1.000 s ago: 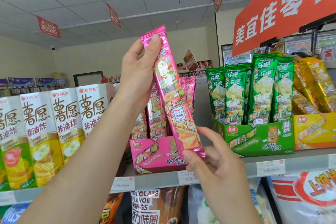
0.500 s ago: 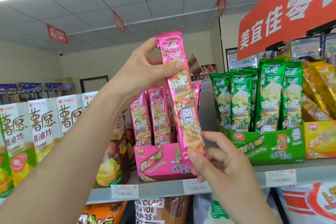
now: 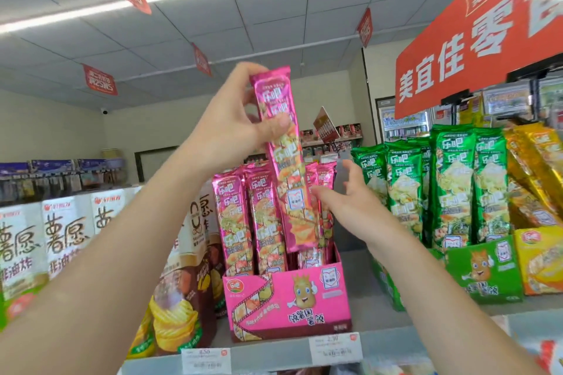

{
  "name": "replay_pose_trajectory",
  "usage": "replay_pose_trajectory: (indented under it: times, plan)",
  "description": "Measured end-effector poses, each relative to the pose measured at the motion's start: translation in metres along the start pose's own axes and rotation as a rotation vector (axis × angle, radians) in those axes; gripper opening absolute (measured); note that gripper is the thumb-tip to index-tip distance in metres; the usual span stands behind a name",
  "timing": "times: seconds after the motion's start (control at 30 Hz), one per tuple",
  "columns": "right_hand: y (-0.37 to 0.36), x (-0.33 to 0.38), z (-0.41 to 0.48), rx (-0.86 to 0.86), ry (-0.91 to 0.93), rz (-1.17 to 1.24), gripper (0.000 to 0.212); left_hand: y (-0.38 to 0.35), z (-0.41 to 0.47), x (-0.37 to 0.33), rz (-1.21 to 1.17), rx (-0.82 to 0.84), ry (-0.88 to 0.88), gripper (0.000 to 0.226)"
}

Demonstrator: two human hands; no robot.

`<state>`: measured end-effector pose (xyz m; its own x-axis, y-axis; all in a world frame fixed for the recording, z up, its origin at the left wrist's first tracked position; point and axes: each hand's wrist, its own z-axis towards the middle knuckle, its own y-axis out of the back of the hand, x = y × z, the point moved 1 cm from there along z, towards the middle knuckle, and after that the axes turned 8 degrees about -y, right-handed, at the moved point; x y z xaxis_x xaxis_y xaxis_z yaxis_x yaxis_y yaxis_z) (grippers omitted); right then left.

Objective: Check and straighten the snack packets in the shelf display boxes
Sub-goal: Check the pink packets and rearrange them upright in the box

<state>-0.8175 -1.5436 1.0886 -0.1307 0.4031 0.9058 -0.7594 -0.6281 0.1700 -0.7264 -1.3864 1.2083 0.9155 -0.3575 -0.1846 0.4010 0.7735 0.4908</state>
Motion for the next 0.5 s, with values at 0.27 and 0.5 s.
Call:
replay_pose_trajectory:
  times: [0.27,0.5]
  plan:
    - [-0.011,-0.002,0.024,-0.066,0.005,-0.016,0.08,-0.016,-0.008,0.023,-0.011,0.136,0.05,0.052]
    - [-0.006,-0.003,0.017,-0.021,0.091,0.059,0.035,-0.015,0.001,0.027,0.415,0.393,0.079,0.063]
